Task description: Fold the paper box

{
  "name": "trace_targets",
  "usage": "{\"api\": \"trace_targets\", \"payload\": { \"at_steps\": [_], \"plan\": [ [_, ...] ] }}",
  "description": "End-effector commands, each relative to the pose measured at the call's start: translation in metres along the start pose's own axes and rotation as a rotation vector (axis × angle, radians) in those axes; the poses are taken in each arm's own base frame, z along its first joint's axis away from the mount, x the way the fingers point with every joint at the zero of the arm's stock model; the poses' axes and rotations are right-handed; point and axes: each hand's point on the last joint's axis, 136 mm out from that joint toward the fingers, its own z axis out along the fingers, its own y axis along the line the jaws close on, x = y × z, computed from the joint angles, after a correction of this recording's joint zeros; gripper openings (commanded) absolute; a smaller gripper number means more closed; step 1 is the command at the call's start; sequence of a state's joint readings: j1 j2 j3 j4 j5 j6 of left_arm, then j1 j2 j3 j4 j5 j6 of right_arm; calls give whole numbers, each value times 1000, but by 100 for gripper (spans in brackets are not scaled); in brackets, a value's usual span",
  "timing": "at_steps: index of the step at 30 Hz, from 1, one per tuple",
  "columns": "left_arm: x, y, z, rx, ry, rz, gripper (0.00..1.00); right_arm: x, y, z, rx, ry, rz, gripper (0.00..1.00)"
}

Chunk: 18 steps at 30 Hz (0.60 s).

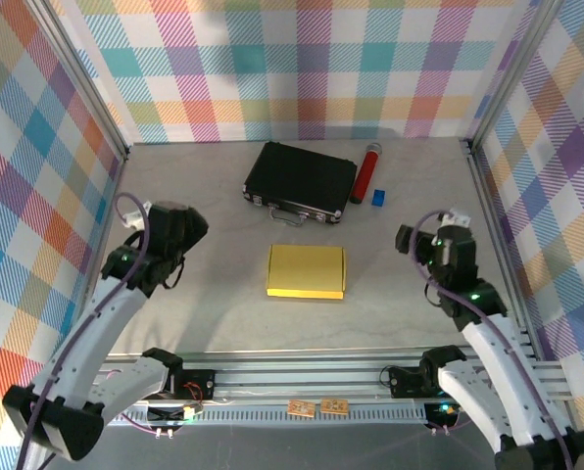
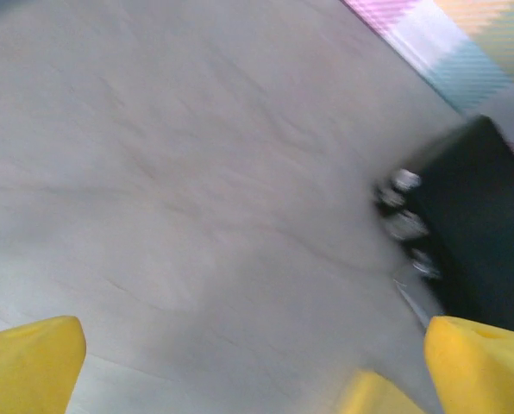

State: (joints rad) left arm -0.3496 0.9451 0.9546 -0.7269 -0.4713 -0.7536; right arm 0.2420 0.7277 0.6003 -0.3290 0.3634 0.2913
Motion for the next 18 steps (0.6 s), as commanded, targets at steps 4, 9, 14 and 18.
{"api": "trace_targets", "payload": {
  "at_steps": [4,9,14,18],
  "plan": [
    [22,39,40,-98,-138,470,100,36,9,51,-44,-37,-241,99],
    [28,44,74,-54,-252,437,100,56,17,86,-116,-6,-258,99],
    [35,44,128,-6,-208,407,100,26,24,115,-209,-131,-248,99],
    [23,19,155,81,-237,440,100,24,18,136,-272,-135,-218,99]
  ]
}}
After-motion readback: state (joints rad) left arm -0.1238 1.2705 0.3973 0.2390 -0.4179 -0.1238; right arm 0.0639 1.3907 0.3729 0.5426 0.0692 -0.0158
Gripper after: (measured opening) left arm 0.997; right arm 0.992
